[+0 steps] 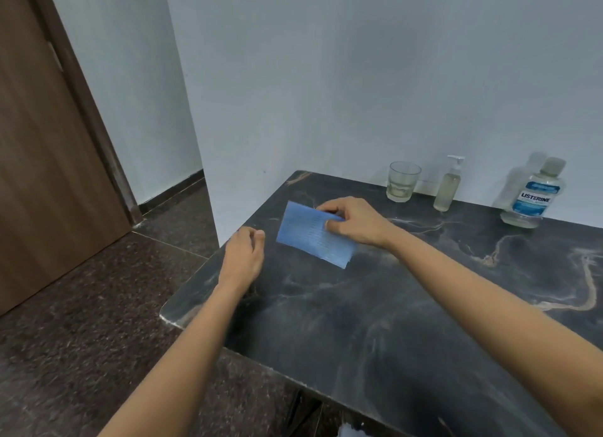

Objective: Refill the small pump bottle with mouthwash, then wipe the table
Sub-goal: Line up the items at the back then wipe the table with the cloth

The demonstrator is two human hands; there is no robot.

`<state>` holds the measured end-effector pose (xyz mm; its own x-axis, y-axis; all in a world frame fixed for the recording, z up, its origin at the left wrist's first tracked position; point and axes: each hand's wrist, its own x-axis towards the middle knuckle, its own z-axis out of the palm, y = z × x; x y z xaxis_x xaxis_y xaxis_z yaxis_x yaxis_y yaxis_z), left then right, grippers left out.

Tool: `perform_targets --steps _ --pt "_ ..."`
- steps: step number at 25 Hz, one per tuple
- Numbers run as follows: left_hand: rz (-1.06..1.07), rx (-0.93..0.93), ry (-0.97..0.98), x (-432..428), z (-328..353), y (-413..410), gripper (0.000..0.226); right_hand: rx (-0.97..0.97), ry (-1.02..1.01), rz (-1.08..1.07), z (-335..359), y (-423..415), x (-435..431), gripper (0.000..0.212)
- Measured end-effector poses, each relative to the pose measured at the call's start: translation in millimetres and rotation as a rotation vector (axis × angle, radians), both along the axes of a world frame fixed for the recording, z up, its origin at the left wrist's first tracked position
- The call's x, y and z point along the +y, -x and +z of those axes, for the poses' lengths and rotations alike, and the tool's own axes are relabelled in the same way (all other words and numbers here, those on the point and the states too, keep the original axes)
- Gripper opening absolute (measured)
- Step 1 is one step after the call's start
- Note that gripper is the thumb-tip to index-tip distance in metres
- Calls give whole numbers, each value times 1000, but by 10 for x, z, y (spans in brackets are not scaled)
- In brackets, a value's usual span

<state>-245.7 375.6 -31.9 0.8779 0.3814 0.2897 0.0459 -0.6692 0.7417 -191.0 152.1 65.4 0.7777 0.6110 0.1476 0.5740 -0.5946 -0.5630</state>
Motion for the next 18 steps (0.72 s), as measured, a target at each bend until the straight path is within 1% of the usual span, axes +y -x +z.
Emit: perform_targets --steps 5,9,14,18 --pt "-72 20 -69 -216 -161 -614 30 -85 -121 -290 -85 -989 20 36" --pt "-125 8 -121 -548 -91 -1049 32 -159 -197 -454 -230 -1728 46 37" --pt "-220 57 -247 -696 -248 -1458 33 -202 -191 -556 -518 -2418 67 44" --pt "-223 44 -294 -635 -399 -1520 30 -253 -246 -574 -652 -2656 73 39"
